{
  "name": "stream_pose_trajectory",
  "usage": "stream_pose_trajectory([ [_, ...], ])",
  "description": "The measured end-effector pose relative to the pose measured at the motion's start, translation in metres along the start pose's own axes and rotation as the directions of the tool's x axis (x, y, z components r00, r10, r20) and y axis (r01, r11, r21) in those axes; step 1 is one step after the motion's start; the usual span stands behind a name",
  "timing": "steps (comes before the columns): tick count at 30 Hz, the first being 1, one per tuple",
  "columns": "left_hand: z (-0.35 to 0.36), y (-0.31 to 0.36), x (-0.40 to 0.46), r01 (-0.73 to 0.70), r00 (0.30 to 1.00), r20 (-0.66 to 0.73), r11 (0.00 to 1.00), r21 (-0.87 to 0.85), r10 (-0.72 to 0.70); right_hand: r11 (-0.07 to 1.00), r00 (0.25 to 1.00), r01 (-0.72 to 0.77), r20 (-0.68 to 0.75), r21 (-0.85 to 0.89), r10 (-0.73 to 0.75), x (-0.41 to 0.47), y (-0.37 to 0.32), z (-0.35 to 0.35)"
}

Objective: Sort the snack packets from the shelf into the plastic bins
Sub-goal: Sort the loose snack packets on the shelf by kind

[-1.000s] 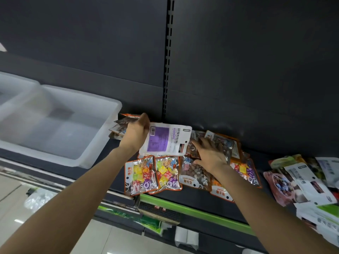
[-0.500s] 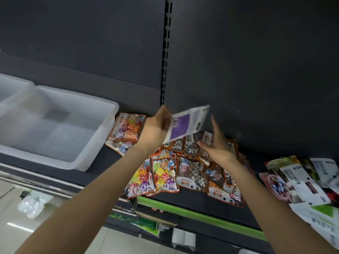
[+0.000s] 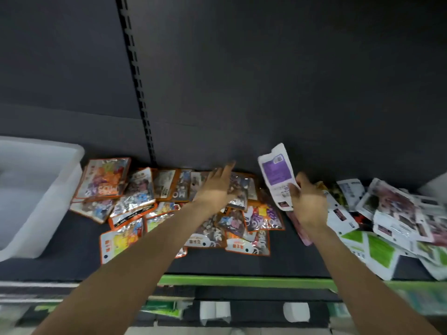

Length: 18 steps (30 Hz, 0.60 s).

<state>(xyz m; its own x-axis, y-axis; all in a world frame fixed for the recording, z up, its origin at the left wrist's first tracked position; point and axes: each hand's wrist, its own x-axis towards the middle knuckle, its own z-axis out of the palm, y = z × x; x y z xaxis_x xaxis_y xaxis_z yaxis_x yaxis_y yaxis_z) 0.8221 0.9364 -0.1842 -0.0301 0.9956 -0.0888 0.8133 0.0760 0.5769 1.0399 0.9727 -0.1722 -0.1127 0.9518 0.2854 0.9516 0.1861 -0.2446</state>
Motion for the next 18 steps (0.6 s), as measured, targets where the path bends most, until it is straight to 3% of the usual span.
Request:
stream_pose_trajectory([
  [3, 0.032, 0.013, 0.009, -0.141, 0.982, 0.162, 0.950, 0.278, 0.098, 0.994, 0.993, -0.098, -0.073, -0.051, 0.094, -0.006, 0.039, -0.015],
  [6, 0.052, 0.022, 0.014, -0.172, 0.967, 0.249, 0.877, 0.449, 0.062, 0.984, 0.997, -0.052, -0.062, -0.172, 0.042, -0.014, 0.065, -0.025],
  [7, 0.055, 0.022, 0.015, -0.171, 0.965, 0.257, 0.853, 0.493, 0.045, 0.977, 1.000, 0.012, 0.000, -0.213, -0.012, -0.017, 0.072, -0.021],
  [9, 0.055, 0.020, 0.015, -0.184, 0.963, 0.264, 0.826, 0.533, 0.044, 0.964, 0.964, 0.086, 0.267, -0.252, -0.016, -0.019, 0.086, -0.002],
  [11, 0.051, 0.015, 0.013, -0.191, 0.964, 0.258, 0.836, 0.514, 0.062, 0.974, 0.824, 0.000, 0.552, -0.226, 0.128, -0.020, 0.091, 0.018],
  [12, 0.049, 0.012, 0.011, -0.186, 0.966, 0.250, 0.853, 0.488, 0.067, 0.977, 0.786, -0.032, 0.598, -0.209, 0.154, -0.019, 0.089, 0.024],
  [15, 0.037, 0.005, 0.001, -0.139, 0.980, 0.185, 0.915, 0.380, 0.072, 0.986, 0.855, -0.044, 0.504, -0.163, 0.122, -0.012, 0.064, 0.035],
  [18, 0.018, -0.005, -0.019, -0.058, 0.995, 0.100, 0.950, 0.306, 0.028, 0.997, 0.909, 0.075, 0.412, -0.019, -0.061, -0.005, 0.015, 0.041],
])
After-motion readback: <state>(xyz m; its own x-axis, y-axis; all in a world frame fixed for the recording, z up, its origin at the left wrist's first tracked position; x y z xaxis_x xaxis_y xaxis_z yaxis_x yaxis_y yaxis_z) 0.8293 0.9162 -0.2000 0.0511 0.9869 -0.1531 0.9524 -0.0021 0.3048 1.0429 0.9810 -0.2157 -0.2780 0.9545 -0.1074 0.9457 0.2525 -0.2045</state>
